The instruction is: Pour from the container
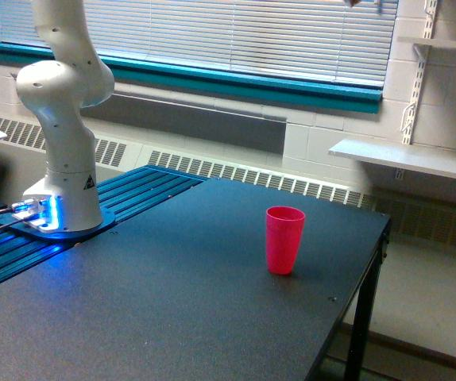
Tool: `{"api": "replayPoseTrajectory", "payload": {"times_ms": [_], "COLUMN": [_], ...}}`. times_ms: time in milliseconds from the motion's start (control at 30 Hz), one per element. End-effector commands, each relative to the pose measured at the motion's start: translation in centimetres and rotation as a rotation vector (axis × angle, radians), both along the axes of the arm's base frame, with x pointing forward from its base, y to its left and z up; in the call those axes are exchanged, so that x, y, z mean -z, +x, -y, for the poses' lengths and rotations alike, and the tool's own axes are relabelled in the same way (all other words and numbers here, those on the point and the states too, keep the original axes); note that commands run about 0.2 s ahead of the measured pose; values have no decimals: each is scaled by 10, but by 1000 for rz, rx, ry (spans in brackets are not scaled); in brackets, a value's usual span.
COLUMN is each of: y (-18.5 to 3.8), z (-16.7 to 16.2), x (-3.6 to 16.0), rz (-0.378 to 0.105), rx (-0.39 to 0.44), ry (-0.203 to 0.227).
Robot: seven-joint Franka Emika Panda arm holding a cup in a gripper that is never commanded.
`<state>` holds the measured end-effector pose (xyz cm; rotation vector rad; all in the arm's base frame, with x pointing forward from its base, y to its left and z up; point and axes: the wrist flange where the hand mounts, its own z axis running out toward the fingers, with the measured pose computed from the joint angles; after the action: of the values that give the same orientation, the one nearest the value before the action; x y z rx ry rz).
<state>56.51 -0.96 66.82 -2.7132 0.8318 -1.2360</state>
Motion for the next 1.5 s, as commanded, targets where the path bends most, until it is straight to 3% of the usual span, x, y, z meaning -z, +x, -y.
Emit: {"api": "replayPoseTrajectory", "payload": {"times_ms": [33, 467, 700, 1200, 1500], "y": [-21, -72, -93, -106, -115], "z": [-9, -14, -19, -27, -29], "x": [-1, 23, 45, 100, 123], "rz": [4, 4, -27, -114, -165], "rx": [12, 65, 85, 93, 118], "ry": [5, 19, 18, 49, 47]}}
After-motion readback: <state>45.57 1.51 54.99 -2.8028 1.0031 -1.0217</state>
